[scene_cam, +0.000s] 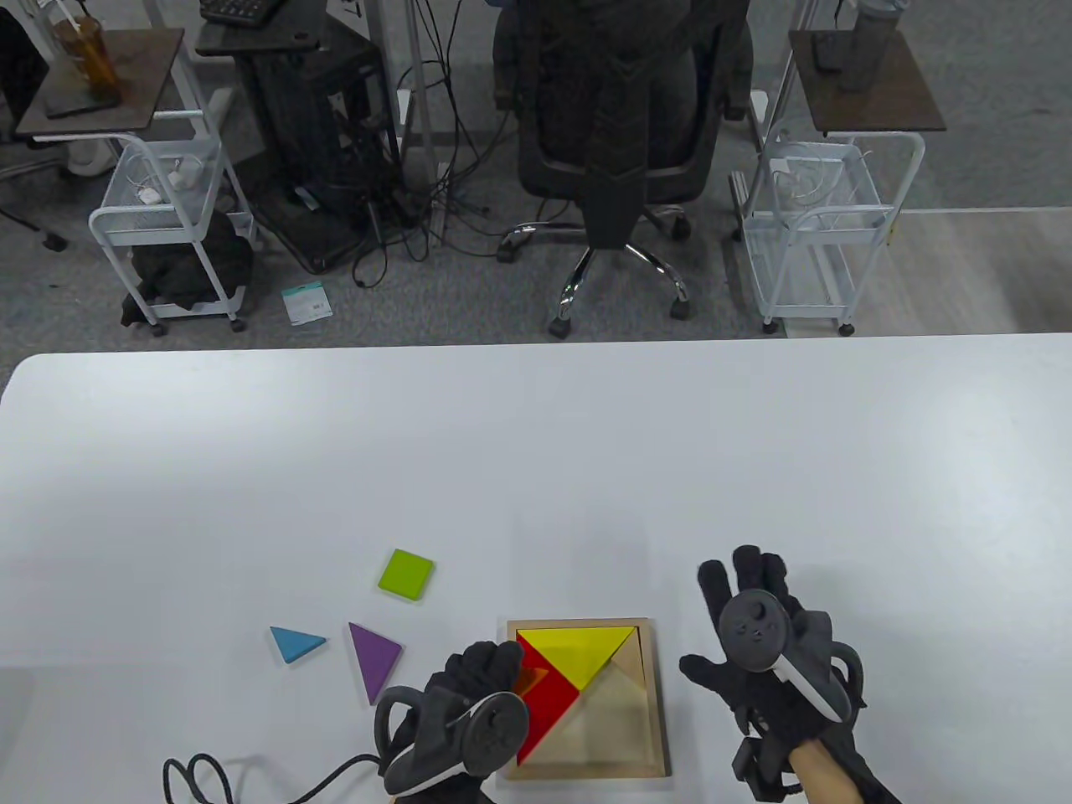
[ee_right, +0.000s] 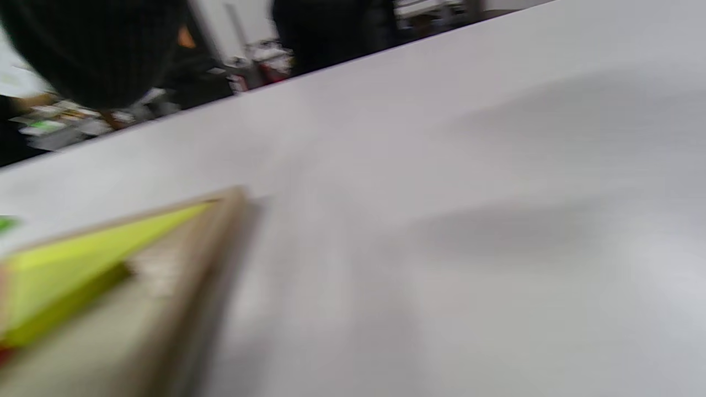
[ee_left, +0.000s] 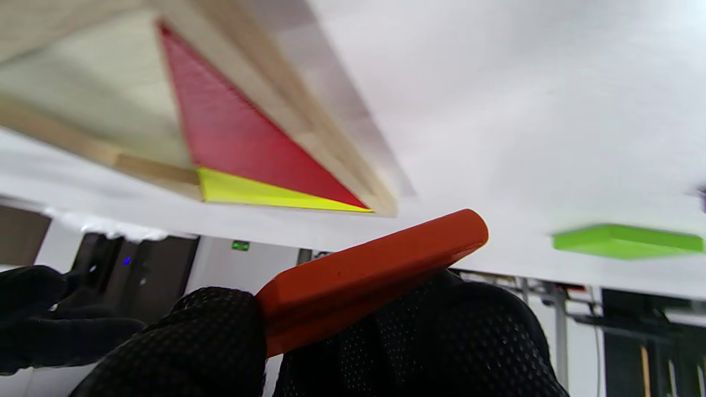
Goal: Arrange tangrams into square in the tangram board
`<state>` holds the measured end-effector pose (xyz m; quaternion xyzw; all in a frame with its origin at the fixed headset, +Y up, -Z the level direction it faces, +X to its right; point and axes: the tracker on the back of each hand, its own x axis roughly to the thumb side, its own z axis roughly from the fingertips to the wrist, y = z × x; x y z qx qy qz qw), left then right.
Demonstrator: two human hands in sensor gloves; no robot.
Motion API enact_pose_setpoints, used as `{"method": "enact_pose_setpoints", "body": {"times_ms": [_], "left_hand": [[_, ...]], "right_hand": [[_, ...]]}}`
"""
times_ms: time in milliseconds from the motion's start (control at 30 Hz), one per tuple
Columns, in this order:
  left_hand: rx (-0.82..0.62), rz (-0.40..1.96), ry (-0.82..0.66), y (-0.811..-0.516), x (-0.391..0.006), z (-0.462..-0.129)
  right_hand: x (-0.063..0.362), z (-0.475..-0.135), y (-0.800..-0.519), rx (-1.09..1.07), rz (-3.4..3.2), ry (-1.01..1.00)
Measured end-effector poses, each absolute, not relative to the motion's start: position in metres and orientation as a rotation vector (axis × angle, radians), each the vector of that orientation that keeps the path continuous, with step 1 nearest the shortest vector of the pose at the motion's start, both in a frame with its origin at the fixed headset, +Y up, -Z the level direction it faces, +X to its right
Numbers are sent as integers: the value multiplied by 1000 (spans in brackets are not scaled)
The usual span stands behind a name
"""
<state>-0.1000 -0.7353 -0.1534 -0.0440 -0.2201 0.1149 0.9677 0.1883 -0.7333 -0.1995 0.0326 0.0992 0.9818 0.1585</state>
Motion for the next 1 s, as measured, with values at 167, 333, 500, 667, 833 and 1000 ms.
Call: {"method": "enact_pose_setpoints", "body": {"times_ms": [167, 333, 500, 667, 833, 1000], "left_hand": [[-220, 492, -526, -737, -102, -162], [-364, 709, -622, -745, -101, -168], [-474, 857, -685, -755, -94, -171], [-551, 1001, -690, -765, -91, -174], [-605, 1144, -692, -771, -93, -176], [-644, 1255, -681, -776, -96, -178]], "right_hand": [[140, -176, -722, 585, 2686, 109], [107, -148, -713, 780, 2909, -93], [93, -137, -715, 913, 2843, -156], [91, -133, -713, 924, 2815, -213], [95, -134, -710, 914, 2740, -243], [100, -136, -708, 887, 2667, -250]]}}
